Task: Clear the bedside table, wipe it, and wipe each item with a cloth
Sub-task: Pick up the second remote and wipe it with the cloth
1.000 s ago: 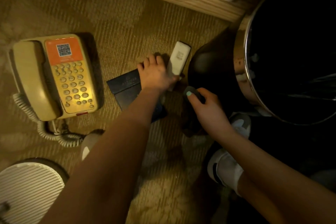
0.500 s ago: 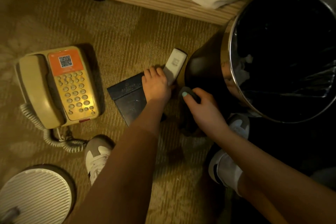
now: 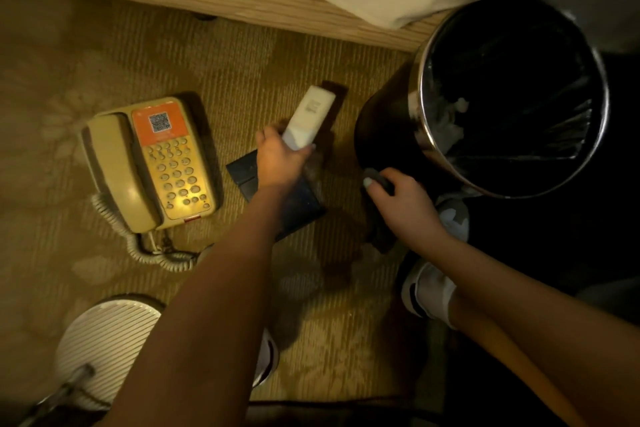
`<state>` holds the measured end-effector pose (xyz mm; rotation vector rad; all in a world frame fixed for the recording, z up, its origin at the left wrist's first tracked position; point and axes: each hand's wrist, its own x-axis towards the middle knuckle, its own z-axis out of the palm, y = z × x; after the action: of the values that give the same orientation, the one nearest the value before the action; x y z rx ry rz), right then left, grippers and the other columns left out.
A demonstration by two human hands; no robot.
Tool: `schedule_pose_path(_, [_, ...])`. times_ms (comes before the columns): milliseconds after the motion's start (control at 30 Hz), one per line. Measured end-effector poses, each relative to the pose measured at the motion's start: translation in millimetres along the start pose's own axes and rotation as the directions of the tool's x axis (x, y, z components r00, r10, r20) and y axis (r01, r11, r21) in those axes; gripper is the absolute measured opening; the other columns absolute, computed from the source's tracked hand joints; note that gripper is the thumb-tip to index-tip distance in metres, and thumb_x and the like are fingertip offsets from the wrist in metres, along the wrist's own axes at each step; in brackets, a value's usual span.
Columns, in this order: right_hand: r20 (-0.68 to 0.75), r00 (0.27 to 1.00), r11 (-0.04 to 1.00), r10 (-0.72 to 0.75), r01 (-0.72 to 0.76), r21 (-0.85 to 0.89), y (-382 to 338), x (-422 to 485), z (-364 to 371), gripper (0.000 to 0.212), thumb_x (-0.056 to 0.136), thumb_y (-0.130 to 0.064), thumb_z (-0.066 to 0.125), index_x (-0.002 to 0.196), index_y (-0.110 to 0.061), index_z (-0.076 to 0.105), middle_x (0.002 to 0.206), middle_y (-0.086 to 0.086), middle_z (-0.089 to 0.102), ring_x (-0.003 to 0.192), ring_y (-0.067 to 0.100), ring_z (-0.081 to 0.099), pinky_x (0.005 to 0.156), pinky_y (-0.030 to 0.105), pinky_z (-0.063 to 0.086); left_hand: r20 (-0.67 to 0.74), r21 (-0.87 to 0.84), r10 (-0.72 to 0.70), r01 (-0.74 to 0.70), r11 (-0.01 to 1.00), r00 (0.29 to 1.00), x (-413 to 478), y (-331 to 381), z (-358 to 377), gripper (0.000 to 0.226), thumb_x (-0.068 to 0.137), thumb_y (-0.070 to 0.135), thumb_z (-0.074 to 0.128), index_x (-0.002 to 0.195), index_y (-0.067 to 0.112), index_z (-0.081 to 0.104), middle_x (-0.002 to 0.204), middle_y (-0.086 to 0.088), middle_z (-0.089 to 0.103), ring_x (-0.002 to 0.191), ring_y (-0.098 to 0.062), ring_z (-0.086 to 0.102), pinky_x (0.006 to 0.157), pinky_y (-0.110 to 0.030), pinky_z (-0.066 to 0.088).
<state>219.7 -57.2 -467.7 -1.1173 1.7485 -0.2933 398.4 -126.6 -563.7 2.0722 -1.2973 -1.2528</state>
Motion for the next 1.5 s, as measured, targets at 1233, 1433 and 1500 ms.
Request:
schedule_pose_path(1233, [-0.198,0.708,0.710,-0.678,0.562,-0.423,-152,-211,-174,0.045,0.097,-0.041,0.041,0.134,-0.017,0.049,0.125,0.007,0.060,0.114,0.028,0.055,0.096,0.049,0.044,0.217,0.156,0.647,-0.681,0.716,0.731,-285,238,-186,0.071,0.056,0.056,0.069,0.116,0.019,0.062,0.106,0.007,0.054,0.095,-0.005,0.050,0.075,-0.009,0.035])
schedule_pose_path(1433, [-0.100,0.914,0.908,-0.394,0.369,-0.199,-153,-198,-171,0.043,0.098,-0.051,0.037,0.112,-0.016,0.057,0.107,0.005,0.063,0.100,0.022,0.060,0.087,0.044,0.051,0.247,0.163,0.671,-0.712,0.683,0.700,-273,245,-182,0.059,0.065,0.037,0.081,0.117,0.015,0.063,0.106,0.007,0.053,0.096,-0.006,0.050,0.075,-0.008,0.035])
schedule_pose_path(1500, [-0.186,0.923,0.938,-0.337,0.312,-0.154,-156,-195,-169,0.045,0.098,-0.052,0.036,0.092,-0.013,0.057,0.086,0.004,0.061,0.085,0.022,0.060,0.075,0.041,0.049,0.214,0.121,0.667,-0.697,0.707,0.714,-272,249,-178,0.057,0.068,0.032,0.085,0.116,0.014,0.061,0.105,0.009,0.055,0.096,-0.005,0.051,0.075,-0.005,0.036])
